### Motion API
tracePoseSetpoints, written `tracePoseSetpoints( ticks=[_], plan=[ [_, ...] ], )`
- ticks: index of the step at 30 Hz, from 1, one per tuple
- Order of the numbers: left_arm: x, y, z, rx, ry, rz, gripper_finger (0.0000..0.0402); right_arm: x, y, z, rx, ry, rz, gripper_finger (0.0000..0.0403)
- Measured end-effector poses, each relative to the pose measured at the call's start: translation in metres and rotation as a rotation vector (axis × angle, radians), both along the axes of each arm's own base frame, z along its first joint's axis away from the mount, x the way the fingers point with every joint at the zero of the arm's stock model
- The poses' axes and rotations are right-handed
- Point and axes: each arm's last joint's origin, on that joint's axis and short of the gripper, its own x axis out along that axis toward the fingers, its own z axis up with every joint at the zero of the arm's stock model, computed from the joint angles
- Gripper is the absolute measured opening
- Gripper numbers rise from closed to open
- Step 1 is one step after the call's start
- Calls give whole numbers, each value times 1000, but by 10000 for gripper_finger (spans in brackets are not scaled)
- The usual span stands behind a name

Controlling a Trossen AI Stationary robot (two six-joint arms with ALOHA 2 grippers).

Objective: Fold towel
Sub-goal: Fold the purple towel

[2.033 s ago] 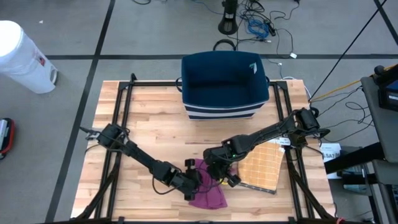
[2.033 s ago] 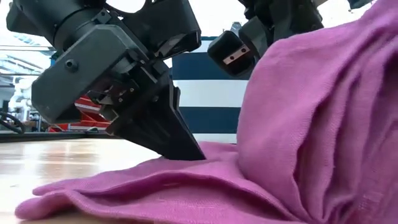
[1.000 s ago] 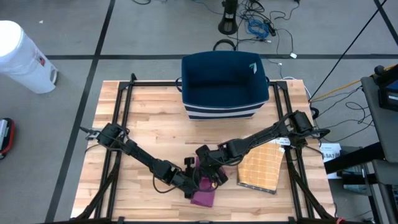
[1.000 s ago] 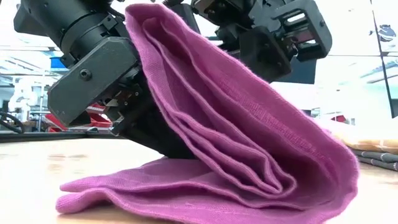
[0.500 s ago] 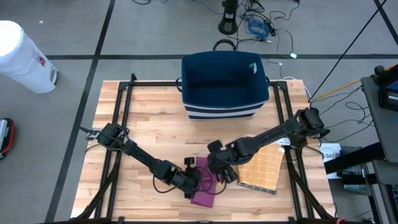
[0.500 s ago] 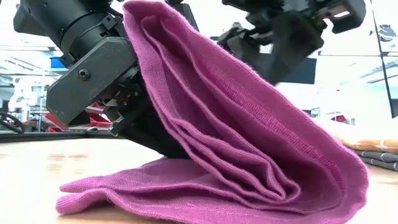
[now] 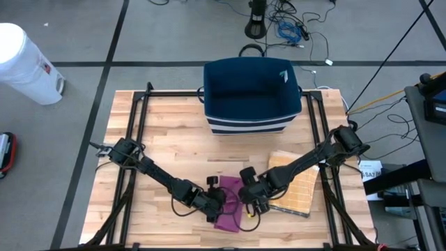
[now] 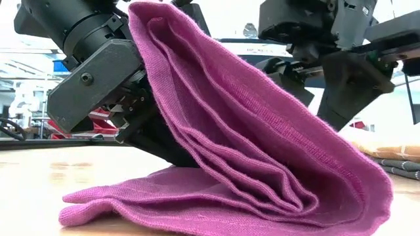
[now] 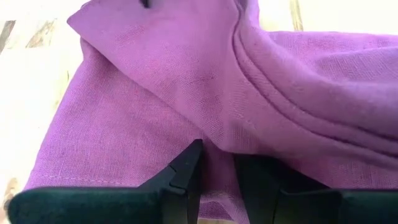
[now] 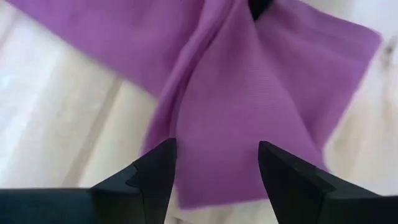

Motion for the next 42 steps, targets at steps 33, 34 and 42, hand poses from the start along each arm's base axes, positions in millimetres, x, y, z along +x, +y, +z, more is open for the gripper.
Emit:
tracePoseSetpoints(
  ticks=[33,34,42],
  plan=[
    [0,0,0,-1,2,3,99,-23,37,-14,-7,-177,-159,212],
    [0,0,0,-1,3,3,99,-23,37,-15,-6,-176,-161,212],
    [0,0,0,-1,2,3,99,-22,37,-18,-5,-176,-167,212]
  ],
)
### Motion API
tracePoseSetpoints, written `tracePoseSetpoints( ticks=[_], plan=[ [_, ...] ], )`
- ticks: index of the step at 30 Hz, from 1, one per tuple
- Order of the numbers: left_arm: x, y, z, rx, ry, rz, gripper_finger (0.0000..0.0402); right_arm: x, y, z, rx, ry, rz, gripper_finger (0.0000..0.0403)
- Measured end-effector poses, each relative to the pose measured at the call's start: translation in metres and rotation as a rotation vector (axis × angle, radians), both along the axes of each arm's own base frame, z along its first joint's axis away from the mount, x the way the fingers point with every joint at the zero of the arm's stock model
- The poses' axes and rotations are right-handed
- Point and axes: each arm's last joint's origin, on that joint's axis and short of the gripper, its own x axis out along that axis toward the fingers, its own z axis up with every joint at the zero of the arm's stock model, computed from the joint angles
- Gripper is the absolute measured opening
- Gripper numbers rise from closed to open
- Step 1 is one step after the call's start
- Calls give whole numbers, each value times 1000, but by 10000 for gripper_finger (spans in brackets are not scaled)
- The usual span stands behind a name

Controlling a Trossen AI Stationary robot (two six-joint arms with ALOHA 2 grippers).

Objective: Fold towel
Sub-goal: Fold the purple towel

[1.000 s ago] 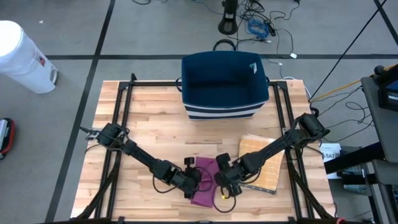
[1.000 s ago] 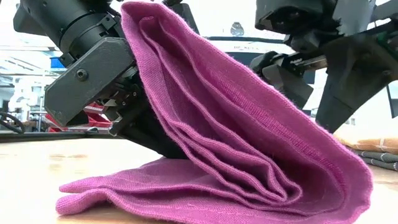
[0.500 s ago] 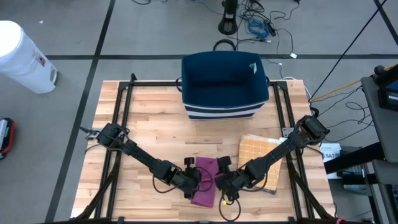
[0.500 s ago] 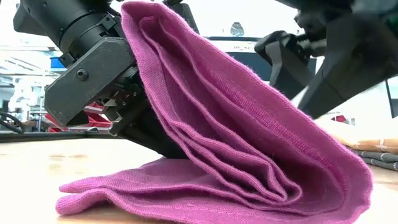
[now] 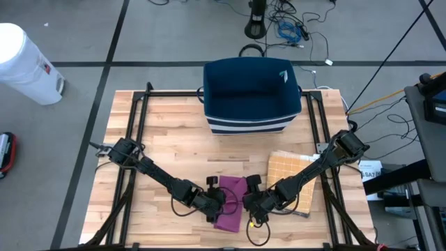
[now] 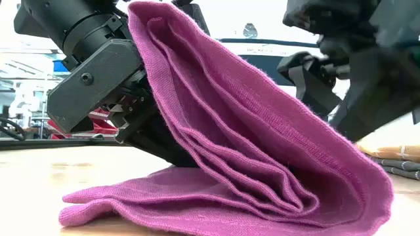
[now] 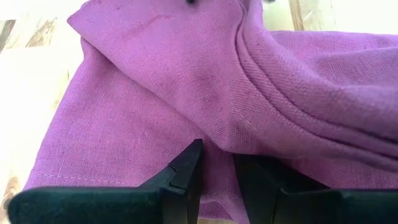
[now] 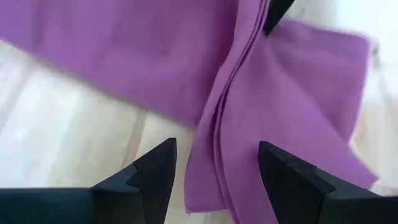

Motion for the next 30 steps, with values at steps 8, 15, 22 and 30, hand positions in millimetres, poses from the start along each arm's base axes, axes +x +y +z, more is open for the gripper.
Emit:
tracePoseSetpoints(
  ticks=[8,15,22,30],
  plan=[
    [-1,-1,0,3,2,-4,99,-3,-1,-19,-114,25,-22,177],
    [-1,-2,0,4,4,-5,99,-1,6,-8,-187,38,53,77],
    [-1,-2,0,3,5,-6,99,-1,6,15,-273,129,121,5],
    [-2,-2,0,1,7,-10,99,13,-7,39,-385,135,176,4]
  ],
)
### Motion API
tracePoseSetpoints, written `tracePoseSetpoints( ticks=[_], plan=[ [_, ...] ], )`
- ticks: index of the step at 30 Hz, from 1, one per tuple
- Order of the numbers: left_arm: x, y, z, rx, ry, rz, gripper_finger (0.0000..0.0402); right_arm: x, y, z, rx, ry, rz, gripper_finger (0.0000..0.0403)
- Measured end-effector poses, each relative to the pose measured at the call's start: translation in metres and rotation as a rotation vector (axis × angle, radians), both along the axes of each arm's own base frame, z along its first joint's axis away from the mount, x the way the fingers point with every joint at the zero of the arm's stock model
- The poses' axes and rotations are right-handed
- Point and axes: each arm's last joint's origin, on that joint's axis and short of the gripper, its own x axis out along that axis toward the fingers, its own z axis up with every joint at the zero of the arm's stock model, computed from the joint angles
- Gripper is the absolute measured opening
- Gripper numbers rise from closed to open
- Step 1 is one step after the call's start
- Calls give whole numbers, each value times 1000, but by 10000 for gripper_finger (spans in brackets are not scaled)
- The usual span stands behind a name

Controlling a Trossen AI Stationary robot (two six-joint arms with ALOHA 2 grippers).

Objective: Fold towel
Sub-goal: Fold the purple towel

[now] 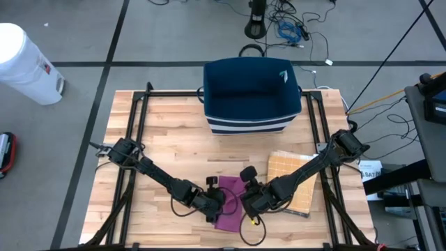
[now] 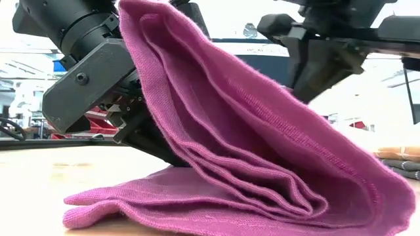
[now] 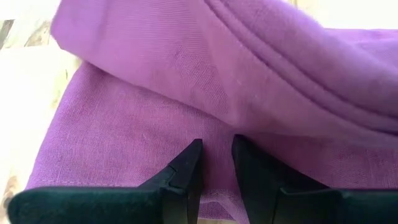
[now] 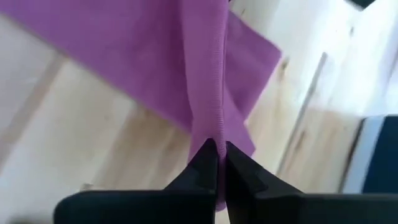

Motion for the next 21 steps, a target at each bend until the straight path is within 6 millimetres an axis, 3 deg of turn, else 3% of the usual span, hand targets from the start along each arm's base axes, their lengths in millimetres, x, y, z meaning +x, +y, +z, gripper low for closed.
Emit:
tracePoseSetpoints(
  ticks=[7,15,21],
  plan=[
    [-3,-4,3,33,-4,-28,99,13,-14,11,-85,7,68,2],
    [-23,-16,40,179,-75,-40,99,18,-25,11,-127,34,106,1],
    [-39,-23,51,199,-49,-33,99,20,-28,11,-153,48,150,0]
  ],
)
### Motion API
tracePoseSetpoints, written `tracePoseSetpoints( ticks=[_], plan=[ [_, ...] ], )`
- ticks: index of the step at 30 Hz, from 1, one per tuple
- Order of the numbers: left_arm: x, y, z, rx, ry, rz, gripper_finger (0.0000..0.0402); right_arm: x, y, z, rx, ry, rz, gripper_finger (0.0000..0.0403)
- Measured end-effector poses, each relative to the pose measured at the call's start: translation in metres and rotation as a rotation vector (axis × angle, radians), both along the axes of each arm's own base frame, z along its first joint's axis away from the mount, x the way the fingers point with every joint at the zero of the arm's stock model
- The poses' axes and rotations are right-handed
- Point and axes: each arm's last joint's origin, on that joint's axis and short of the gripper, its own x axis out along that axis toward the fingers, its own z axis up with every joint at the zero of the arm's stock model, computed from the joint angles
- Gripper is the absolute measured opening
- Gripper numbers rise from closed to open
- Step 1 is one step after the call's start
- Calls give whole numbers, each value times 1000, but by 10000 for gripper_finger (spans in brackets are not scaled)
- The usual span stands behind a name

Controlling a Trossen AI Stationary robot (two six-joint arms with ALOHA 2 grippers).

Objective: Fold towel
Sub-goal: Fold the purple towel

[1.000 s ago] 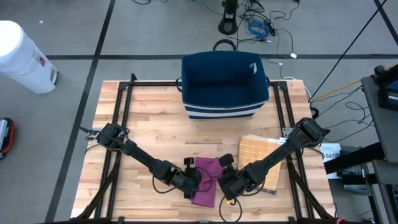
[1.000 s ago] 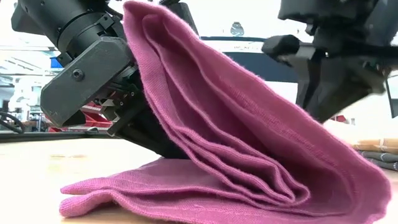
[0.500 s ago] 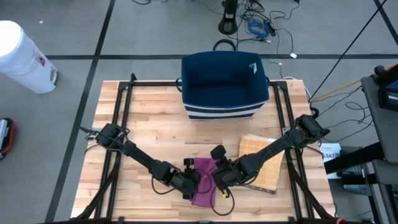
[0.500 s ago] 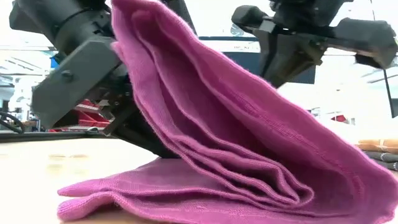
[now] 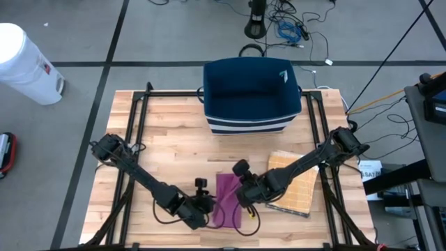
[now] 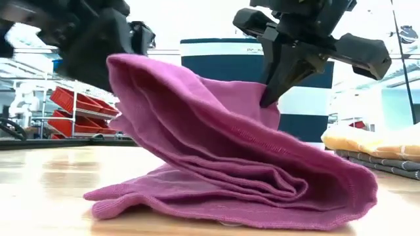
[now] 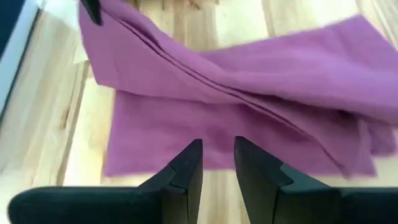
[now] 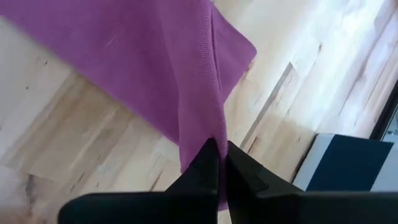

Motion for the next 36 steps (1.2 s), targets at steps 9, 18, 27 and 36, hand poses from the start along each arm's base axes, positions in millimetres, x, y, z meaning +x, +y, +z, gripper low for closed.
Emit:
tracePoseSetpoints(
  ticks=[9,18,27,36],
  plan=[
    [-15,-5,-5,-8,76,49,99,16,-13,4,-6,-62,59,7],
    [-20,-11,-5,-32,74,58,99,32,-31,9,7,-140,64,92],
    [-25,-17,-6,-31,78,41,99,34,-43,9,54,-160,-57,197],
    [-21,-16,-4,-57,62,42,99,31,-27,7,491,-74,-69,205]
  ],
)
